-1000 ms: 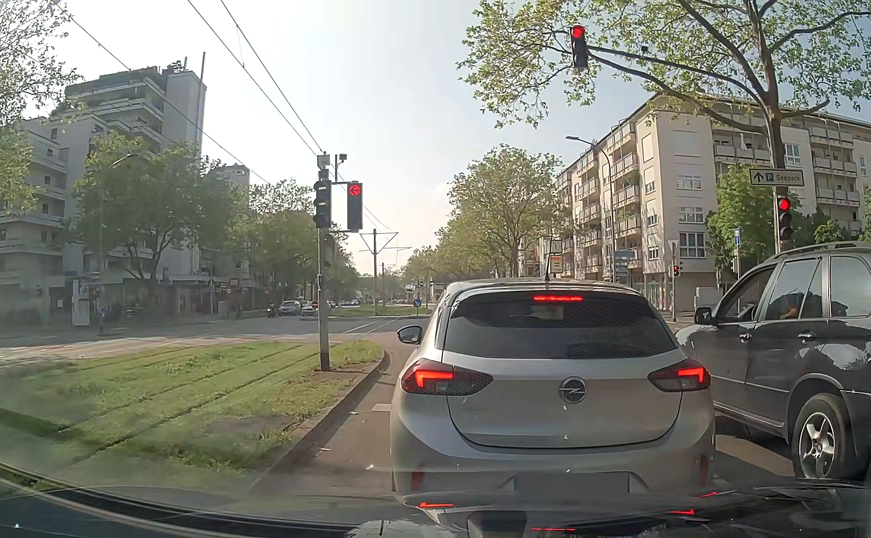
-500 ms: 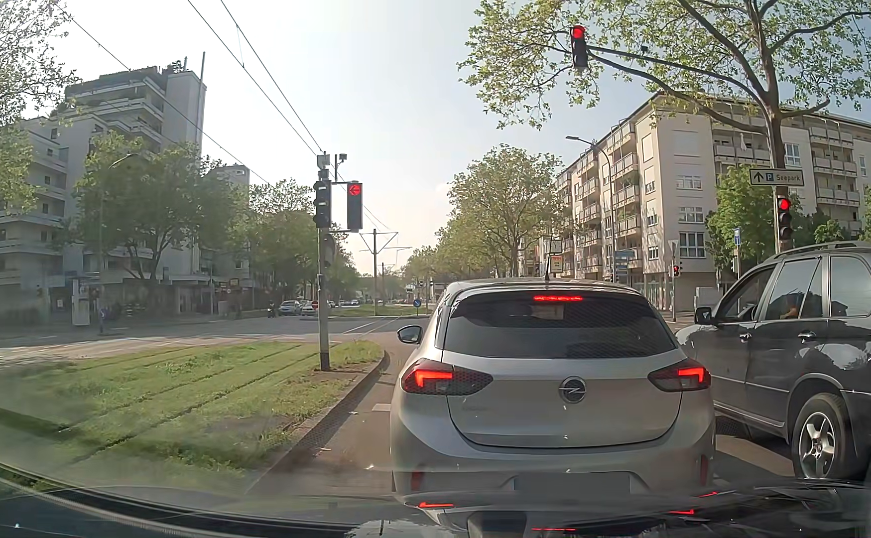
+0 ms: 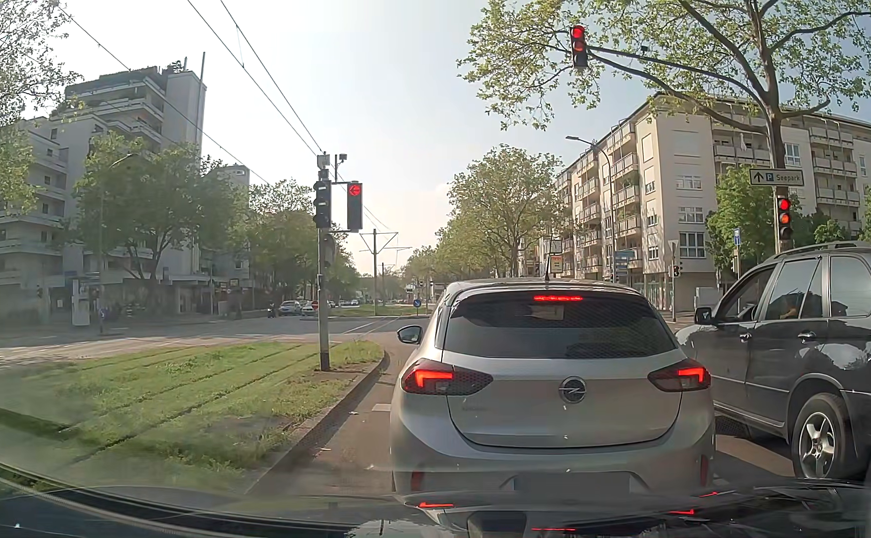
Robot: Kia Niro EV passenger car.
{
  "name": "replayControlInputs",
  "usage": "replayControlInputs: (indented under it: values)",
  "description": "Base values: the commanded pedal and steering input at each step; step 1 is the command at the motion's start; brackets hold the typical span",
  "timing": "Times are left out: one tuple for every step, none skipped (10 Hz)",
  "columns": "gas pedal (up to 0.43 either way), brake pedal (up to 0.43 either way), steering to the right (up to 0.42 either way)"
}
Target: Follow the waypoints while adhering to traffic rules and regulations
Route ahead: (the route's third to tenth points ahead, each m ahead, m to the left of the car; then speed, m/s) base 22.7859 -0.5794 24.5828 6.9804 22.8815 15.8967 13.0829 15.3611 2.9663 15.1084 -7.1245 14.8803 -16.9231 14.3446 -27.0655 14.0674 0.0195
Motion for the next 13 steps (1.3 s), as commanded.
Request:
replayControlInputs:
  values:
    - [0.0,0.232,0.0]
    - [0.0,0.226,0.0]
    - [0.0,0.232,0.0]
    - [0.0,0.226,0.0]
    - [0.0,0.232,0.0]
    - [0.0,0.232,0.0]
    - [0.0,0.232,0.0]
    - [0.0,0.232,0.0]
    - [0.0,0.232,0.0]
    - [0.0,0.226,0.0]
    - [0.0,0.226,0.0]
    - [0.0,0.232,0.0]
    - [0.0,0.232,0.0]
